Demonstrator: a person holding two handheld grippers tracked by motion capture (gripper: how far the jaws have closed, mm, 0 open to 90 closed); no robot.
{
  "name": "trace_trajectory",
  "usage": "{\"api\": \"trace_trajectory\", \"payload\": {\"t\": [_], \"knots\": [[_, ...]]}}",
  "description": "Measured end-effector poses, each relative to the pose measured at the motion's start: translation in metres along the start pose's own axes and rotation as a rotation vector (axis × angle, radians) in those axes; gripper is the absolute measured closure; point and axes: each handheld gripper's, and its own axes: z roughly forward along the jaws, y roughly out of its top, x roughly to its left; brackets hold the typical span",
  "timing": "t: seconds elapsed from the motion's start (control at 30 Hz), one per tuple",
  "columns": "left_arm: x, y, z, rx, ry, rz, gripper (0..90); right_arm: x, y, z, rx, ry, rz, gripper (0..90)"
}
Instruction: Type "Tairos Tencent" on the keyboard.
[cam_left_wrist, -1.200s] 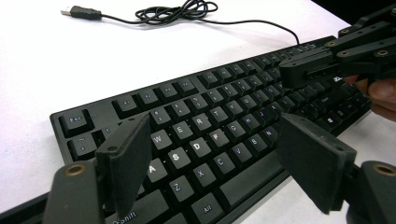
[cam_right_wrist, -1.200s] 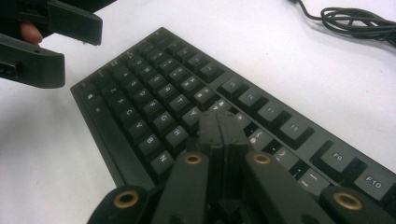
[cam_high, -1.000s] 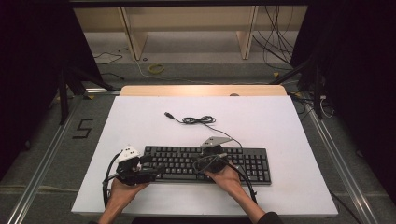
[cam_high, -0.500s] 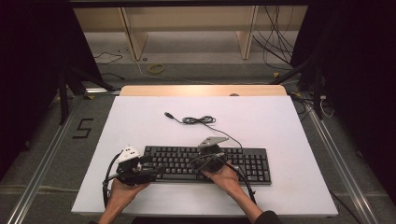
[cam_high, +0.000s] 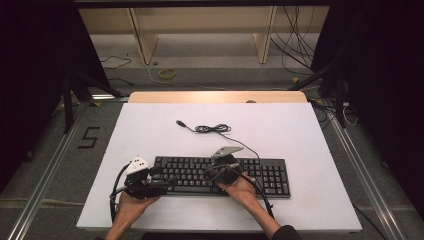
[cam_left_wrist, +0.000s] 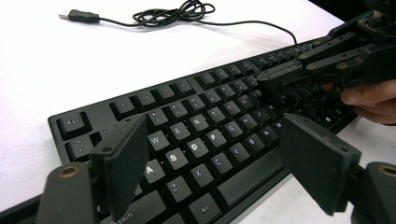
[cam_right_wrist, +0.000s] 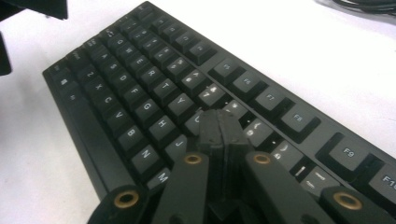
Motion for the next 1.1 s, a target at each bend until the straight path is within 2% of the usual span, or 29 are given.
{"api": "trace_trajectory", "payload": {"t": [0.8, 1.0, 1.03, 1.1], "knots": [[0.002, -0.001, 0.000, 0.002, 0.006, -0.002, 24.0, 0.000, 0.000, 0.007, 0.015, -0.042, -0.010, 90.0], [0.004, 0.000, 0.001, 0.007, 0.014, -0.003, 24.5, -0.001, 0.002, -0.003, -0.029, -0.028, 0.020, 90.0], [0.004, 0.000, 0.002, 0.007, 0.019, -0.005, 25.1, -0.003, 0.003, -0.009, -0.053, -0.012, 0.027, 85.9], [0.005, 0.000, 0.003, 0.012, 0.021, -0.007, 25.9, -0.003, 0.003, -0.011, -0.061, -0.006, 0.032, 83.1]]}}
